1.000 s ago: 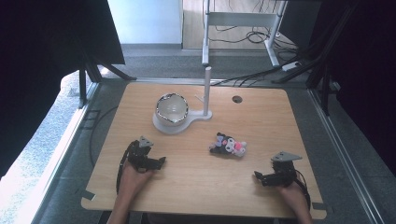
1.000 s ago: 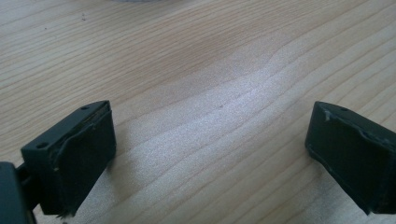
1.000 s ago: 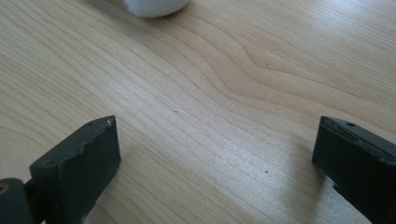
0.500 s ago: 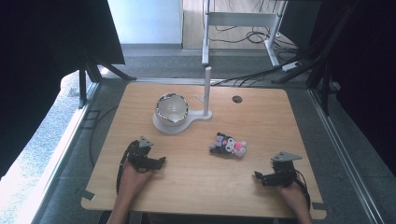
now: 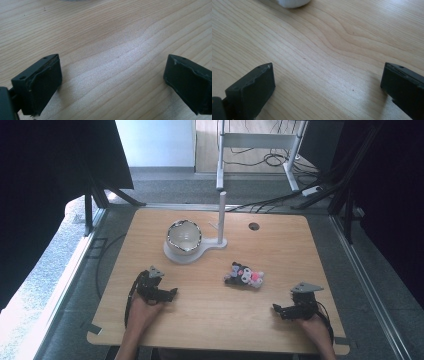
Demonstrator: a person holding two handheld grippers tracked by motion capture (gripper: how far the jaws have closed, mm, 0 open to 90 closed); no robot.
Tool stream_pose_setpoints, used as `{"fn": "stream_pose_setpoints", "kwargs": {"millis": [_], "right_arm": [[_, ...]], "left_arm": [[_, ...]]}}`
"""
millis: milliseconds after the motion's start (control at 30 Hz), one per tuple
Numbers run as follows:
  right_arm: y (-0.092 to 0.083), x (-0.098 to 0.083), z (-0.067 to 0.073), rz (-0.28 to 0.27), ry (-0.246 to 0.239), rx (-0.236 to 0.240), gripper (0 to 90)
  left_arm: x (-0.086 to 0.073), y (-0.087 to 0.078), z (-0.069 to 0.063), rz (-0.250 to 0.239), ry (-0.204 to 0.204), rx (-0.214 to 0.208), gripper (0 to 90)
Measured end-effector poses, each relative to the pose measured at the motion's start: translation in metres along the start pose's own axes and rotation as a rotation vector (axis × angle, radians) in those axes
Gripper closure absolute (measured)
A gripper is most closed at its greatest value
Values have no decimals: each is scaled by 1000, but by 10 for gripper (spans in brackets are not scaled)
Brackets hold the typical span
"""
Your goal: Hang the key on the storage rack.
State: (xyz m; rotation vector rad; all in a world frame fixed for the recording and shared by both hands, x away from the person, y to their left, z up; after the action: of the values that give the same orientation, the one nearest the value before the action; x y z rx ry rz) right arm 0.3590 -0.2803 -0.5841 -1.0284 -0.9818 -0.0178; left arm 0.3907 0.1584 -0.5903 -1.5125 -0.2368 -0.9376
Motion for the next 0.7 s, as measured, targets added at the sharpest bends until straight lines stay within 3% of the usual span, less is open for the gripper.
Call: {"fn": "stream_pose_setpoints", "kwargs": {"millis": [233, 700], "right_arm": [[-7, 0, -1, 7, 11, 3, 0], [-13, 11, -2, 44, -41, 7, 0]], "left_arm": [[0, 0, 0, 0, 0, 0, 17], [0, 0, 0, 0, 0, 0, 17]]}}
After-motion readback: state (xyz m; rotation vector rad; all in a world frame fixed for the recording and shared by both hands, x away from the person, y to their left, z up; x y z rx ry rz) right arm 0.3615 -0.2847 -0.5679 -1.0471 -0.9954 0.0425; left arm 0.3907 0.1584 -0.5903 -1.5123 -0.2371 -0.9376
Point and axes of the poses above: each handheld gripper's, and its own axes: y roughly forward along the jaws, x roughly out of its top, z roughly to its left, the point moved 9 cm from there along y, roughly forward along the jaws, and after that the axes turned 11 degrees about x, right-handed, at the moved point
